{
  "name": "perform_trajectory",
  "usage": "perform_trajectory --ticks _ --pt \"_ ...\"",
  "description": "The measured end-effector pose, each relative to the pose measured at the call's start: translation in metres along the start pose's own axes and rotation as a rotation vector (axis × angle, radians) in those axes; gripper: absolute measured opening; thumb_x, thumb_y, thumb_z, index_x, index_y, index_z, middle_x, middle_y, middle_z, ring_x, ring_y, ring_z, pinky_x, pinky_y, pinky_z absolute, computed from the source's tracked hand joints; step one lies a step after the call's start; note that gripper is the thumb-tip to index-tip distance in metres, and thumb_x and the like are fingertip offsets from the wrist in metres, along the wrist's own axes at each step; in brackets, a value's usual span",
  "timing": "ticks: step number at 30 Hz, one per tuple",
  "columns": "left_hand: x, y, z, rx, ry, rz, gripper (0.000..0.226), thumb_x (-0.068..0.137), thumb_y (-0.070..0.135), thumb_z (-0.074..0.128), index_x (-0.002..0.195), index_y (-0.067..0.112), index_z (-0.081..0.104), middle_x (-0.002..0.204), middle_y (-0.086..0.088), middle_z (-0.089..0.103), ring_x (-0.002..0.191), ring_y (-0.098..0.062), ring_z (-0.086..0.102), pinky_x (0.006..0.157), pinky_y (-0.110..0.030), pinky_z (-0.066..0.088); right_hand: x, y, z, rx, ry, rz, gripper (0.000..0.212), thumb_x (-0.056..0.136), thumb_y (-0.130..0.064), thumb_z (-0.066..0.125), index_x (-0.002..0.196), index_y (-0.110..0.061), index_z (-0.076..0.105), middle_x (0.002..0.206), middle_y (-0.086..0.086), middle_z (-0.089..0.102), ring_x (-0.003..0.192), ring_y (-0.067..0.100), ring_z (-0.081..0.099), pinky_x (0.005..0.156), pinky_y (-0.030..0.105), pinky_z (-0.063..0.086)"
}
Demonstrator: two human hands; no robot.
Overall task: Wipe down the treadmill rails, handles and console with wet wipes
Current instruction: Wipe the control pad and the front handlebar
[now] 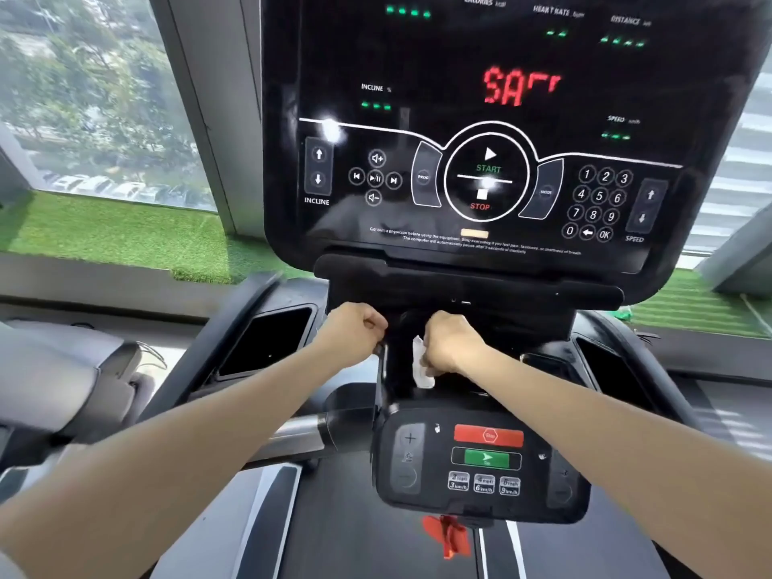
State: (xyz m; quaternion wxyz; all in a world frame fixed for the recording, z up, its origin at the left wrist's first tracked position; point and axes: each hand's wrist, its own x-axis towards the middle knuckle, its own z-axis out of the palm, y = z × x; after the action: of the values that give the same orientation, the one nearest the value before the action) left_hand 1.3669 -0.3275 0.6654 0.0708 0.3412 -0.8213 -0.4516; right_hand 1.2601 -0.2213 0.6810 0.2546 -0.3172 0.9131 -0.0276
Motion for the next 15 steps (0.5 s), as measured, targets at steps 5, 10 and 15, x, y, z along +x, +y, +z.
perform_trajectory --ticks 5,10,15 --pt "-0.001 -0.012 -0.005 -0.059 0.014 -0.023 0.018 0.091 0.003 0.051 0.093 0.011 0.067 0.090 -0.006 0.068 0.087 -0.020 0.064 0.064 -0.017 0.046 0.003 -0.021 0.006 0.155 0.185 -0.013 0.020 0.083 0.004 0.057 0.102 -0.001 0.059 0.104 0.016 0.061 0.096 0.033 0.063 0.066 0.029 0.043" --pt "-0.001 -0.022 -0.011 -0.025 0.013 -0.006 0.014 0.093 0.010 0.055 0.100 0.014 0.067 0.077 0.010 0.060 0.072 -0.006 0.056 0.051 -0.003 0.038 0.004 -0.025 0.007 0.188 0.255 -0.035 0.024 0.086 0.000 0.054 0.109 0.000 0.060 0.109 0.019 0.061 0.099 0.037 0.061 0.074 0.033 0.047" --pt "-0.004 -0.024 -0.013 0.003 0.009 0.006 0.015 0.093 0.013 0.056 0.103 0.014 0.067 0.089 0.004 0.063 0.083 -0.010 0.058 0.058 -0.005 0.039 0.003 -0.026 0.007 0.142 0.156 -0.011 0.034 0.084 -0.005 0.065 0.117 -0.003 0.053 0.113 0.015 0.058 0.103 0.031 0.061 0.079 0.032 0.050"
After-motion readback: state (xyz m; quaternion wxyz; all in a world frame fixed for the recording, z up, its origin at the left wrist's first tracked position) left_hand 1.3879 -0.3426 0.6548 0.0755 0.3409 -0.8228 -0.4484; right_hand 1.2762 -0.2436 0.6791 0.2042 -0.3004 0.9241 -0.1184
